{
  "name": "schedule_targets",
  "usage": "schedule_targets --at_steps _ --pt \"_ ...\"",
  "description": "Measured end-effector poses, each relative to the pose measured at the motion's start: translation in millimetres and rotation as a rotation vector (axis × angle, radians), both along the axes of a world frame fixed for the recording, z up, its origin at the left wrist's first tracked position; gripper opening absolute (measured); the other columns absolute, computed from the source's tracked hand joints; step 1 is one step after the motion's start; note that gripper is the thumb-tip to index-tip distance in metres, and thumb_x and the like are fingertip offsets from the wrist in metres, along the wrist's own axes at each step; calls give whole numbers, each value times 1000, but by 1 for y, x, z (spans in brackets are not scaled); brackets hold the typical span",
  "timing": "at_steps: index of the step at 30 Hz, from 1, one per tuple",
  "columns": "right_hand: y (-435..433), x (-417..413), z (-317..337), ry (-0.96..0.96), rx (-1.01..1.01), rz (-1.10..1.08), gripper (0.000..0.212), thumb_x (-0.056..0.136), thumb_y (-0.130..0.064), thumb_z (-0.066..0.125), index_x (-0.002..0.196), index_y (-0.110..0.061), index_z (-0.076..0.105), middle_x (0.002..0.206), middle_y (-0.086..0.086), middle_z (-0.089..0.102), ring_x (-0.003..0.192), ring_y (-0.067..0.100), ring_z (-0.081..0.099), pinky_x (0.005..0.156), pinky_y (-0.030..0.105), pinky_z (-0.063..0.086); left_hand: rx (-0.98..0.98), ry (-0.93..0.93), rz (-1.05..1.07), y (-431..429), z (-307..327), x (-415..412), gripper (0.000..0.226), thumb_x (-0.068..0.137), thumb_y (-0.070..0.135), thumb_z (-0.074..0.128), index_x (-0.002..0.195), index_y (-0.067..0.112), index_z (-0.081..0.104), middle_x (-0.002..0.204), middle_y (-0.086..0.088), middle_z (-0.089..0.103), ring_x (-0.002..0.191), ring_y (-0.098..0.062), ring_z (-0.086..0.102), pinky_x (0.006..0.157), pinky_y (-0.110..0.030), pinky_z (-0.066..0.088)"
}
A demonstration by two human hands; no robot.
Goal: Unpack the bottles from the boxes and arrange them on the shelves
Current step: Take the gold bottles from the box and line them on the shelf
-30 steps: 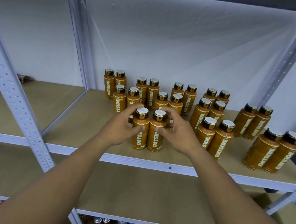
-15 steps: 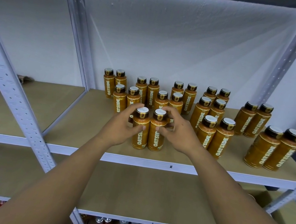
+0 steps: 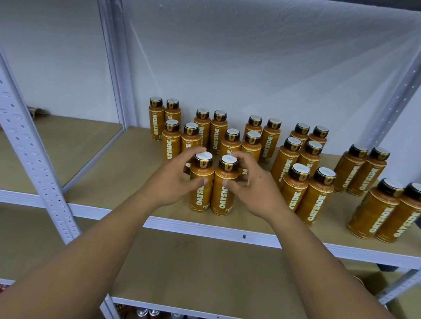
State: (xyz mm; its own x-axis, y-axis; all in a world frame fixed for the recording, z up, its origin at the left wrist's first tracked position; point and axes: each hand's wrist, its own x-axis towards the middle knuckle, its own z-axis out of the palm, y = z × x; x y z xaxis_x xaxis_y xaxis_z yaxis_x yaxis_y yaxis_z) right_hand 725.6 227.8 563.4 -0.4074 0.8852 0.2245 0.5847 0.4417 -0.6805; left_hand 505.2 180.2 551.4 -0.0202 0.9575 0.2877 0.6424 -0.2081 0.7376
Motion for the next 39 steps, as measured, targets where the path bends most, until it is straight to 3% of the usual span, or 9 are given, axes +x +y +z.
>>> schedule_targets --at_steps 13,17,21,24,27,31,34,39 --pt "0 -5 -1 16 -6 -3 67 90 -34 75 143 -47 34 146 -4 54 121 21 61 96 42 56 4 8 -10 -2 2 -6 70 91 29 75 149 41 38 138 21 46 130 -14 50 101 -39 54" --pt "0 -5 0 6 -1 3 68 90 -36 75 143 -47 34 146 -3 53 114 19 63 95 44 57 11 9 -9 -1 1 -7 70 91 30 75 149 41 38 143 16 48 130 -14 50 100 -40 54" --pt "-1 -3 6 5 0 19 61 90 -49 70 142 -43 39 145 -4 53 112 17 63 93 40 57 1 -5 -21 -2 2 -9 69 90 39 75 148 43 37 144 13 49 126 -13 53 97 -37 55" --pt "1 -4 18 34 16 1 51 93 -59 60 137 -35 51 140 -6 58 113 14 61 93 38 56 -19 -86 5 -2 11 -14 57 94 51 64 146 43 41 137 11 53 119 -9 54 92 -29 52" --pt "11 -10 36 26 58 -18 45 97 -58 53 133 -31 56 133 -8 62 107 8 60 87 31 55 48 -64 51 2 26 -25 41 100 46 55 139 33 54 125 12 59 110 -4 56 87 -25 49" --pt "26 -29 62 24 91 -15 38 100 -49 54 130 -27 59 126 -6 66 103 8 60 83 26 51 121 -16 105 15 44 -49 29 100 36 62 126 26 65 113 11 64 100 -1 58 82 -24 51" --pt "40 -50 75 -55 89 1 36 100 -46 56 131 -29 58 124 -9 65 97 7 59 70 20 45 150 56 145 31 51 -68 31 97 35 66 126 24 66 110 10 65 97 -3 60 85 -31 54" --pt "70 -90 85 -172 44 44 40 96 -47 63 131 -28 58 130 -2 64 111 18 60 77 28 42 105 148 124 57 55 -92 46 94 32 70 138 25 56 133 2 61 113 -17 61 89 -33 51"
